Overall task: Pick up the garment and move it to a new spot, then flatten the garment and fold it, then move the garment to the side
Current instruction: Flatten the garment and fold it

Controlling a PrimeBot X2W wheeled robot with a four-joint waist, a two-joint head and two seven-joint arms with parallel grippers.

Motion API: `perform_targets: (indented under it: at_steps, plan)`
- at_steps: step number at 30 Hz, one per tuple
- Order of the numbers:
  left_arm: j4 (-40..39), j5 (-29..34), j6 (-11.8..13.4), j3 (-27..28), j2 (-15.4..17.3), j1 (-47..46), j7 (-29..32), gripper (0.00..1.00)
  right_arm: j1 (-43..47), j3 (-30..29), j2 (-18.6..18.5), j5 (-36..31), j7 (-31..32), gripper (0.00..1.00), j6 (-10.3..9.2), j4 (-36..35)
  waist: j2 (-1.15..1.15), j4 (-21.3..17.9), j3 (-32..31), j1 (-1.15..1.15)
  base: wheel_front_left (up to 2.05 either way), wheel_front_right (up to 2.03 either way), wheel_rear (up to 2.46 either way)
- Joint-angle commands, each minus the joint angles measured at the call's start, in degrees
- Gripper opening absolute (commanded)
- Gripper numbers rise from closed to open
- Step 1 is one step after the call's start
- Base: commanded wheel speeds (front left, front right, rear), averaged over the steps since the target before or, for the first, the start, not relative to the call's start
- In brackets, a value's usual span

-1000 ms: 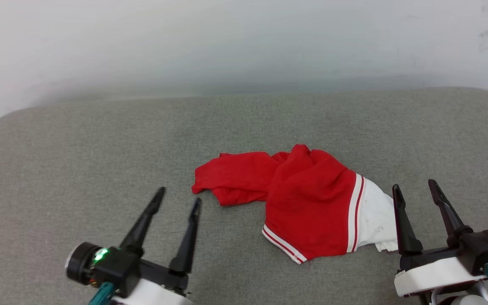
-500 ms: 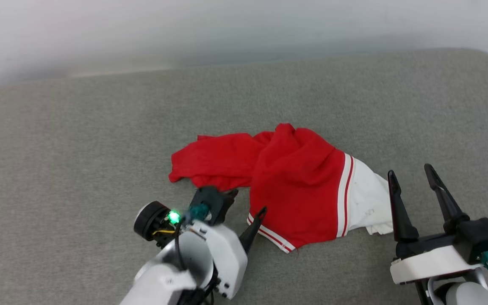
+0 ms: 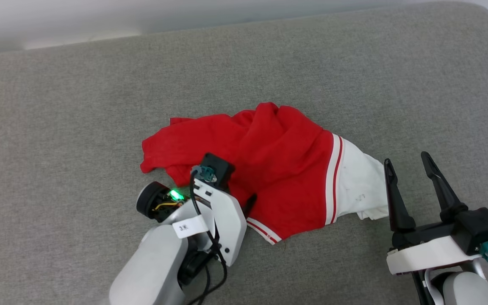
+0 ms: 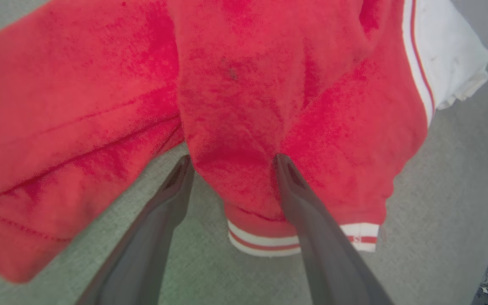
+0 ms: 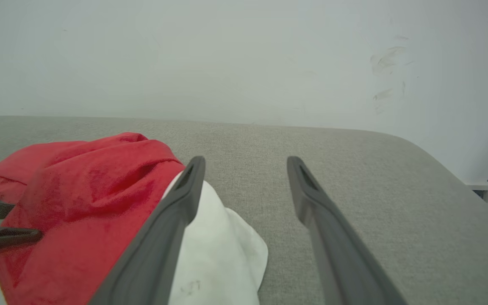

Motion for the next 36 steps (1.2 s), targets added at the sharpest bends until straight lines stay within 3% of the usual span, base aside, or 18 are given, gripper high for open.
perform_targets:
  at_steps: [1,10,14,23,28,36]
  plan:
    - [0.6,-0.1,0.0,-0.5,0.0,-0.3,-0.4,0.00,-0.3,0.1,0.0,0.2,-0.1,1.00,-0.02,-0.1,-0.01,-0.3,0.3,-0.01,0.00,0.00,0.00]
    - [0.6,-3.6,0.6,3.0,0.7,2.6,-10.6,0.00,-0.1,-0.3,0.0,-0.1,-0.1,1.00,-0.02,0.9,-0.01,0.7,-1.8,-0.01,0.00,0.00,0.00]
    - [-1.8,-4.7,1.5,6.9,3.1,4.8,-15.7,0.00,0.6,-0.2,0.0,-0.4,-0.1,1.00,-0.02,1.4,-0.01,1.6,-3.8,-0.01,0.00,0.00,0.00]
    - [-16.2,-3.3,5.2,13.1,8.3,4.2,-20.0,0.00,1.9,-0.2,0.0,-0.4,-0.1,1.00,-0.02,2.3,-0.01,3.8,-7.7,-0.01,0.00,0.00,0.00]
    - [-21.9,-1.8,4.1,5.7,6.5,5.2,-13.6,0.00,1.7,0.0,0.0,0.0,-0.1,1.00,-0.02,2.8,-0.01,3.6,-8.5,-0.01,0.00,0.00,0.00]
    - [-13.3,-0.9,1.2,-8.9,0.8,6.7,-9.2,0.00,0.5,-0.4,0.0,0.1,-0.1,1.00,-0.02,2.4,-0.01,1.6,-6.7,-0.01,0.00,0.00,0.00]
